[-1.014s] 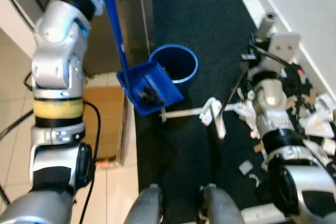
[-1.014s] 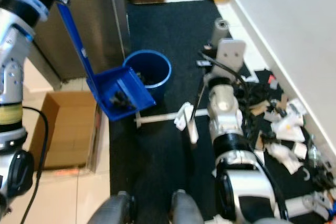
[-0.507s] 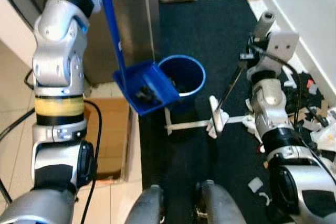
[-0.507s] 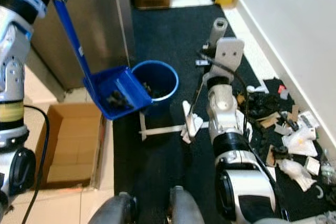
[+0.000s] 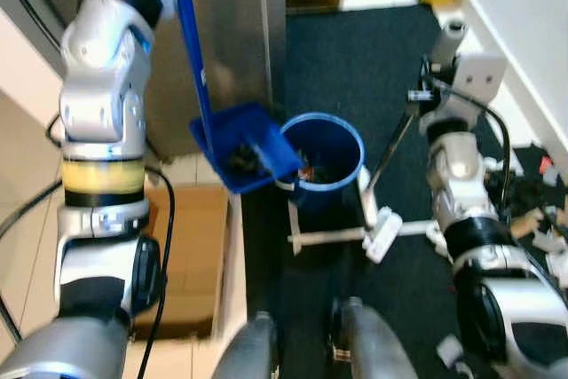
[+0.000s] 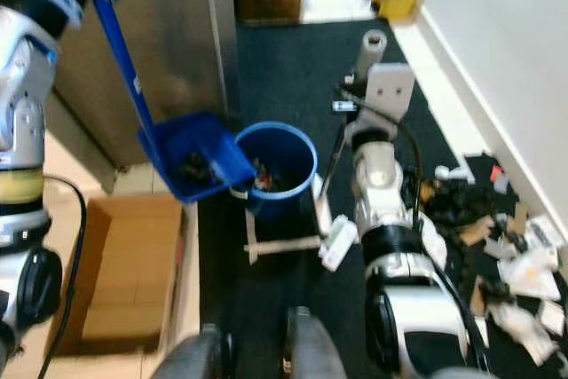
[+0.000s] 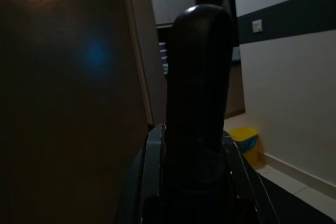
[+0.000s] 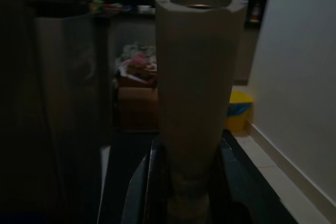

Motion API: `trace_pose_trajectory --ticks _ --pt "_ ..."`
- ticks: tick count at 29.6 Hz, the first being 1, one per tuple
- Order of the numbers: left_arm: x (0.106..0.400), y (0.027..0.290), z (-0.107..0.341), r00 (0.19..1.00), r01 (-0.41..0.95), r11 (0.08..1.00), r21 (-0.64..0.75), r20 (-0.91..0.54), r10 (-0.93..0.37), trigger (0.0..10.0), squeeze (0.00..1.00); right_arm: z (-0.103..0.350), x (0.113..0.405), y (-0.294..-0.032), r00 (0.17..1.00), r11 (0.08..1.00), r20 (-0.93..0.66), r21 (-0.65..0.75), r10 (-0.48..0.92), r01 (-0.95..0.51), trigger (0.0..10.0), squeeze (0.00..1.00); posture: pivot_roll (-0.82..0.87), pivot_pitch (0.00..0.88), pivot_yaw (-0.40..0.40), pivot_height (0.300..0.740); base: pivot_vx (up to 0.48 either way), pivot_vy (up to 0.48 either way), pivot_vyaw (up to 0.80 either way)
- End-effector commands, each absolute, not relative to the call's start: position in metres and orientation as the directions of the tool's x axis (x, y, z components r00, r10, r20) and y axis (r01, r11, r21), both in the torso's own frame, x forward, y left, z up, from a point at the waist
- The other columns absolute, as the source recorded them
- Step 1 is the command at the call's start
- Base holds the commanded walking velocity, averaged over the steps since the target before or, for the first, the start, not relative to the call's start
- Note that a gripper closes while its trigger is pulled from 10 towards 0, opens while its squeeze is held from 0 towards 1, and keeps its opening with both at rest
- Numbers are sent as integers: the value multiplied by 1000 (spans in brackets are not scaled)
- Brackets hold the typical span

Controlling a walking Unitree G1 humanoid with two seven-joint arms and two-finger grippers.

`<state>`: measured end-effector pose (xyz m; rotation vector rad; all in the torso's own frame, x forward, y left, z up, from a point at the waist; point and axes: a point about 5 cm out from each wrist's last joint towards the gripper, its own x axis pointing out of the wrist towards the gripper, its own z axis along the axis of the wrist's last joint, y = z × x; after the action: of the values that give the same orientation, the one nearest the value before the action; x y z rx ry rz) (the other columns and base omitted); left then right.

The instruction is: Sweep floor

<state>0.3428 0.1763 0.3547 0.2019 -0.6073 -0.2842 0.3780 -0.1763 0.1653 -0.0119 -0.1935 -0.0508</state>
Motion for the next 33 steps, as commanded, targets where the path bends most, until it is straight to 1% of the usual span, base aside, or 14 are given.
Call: trace_pose_trajectory --ticks 1,4,8,14,28,32,33 --pt "337 171 368 734 205 934 293 584 -345 10000 0 173 378 -179 970 998 235 -5 -55 57 10000 0 22 117 24 740 364 -307 0" --pt "337 169 368 731 215 933 289 586 -350 10000 0 174 378 -179 970 998 236 -5 -54 57 10000 0 21 116 24 740 382 0 0" --pt "335 167 369 712 238 932 273 604 -359 10000 0 174 378 -179 970 998 236 -8 -53 57 10000 0 20 115 23 740 0 0 0" --pt "334 165 369 705 243 927 284 605 -370 10000 0 174 378 -179 970 998 237 -9 -52 56 10000 0 20 115 21 740 0 0 0" --pt "335 157 368 673 239 888 393 592 -444 10000 0 174 378 -179 970 998 236 -9 -54 57 10000 0 23 122 21 740 0 0 0" --pt "339 147 364 638 273 843 463 569 -519 10000 0 173 378 -180 971 998 233 -9 -59 63 10000 0 23 128 25 740 0 0 0" --pt "339 147 364 638 273 843 463 569 -519 10000 0 173 378 -180 971 998 233 -9 -59 63 10000 0 23 128 25 740 0 0 0"
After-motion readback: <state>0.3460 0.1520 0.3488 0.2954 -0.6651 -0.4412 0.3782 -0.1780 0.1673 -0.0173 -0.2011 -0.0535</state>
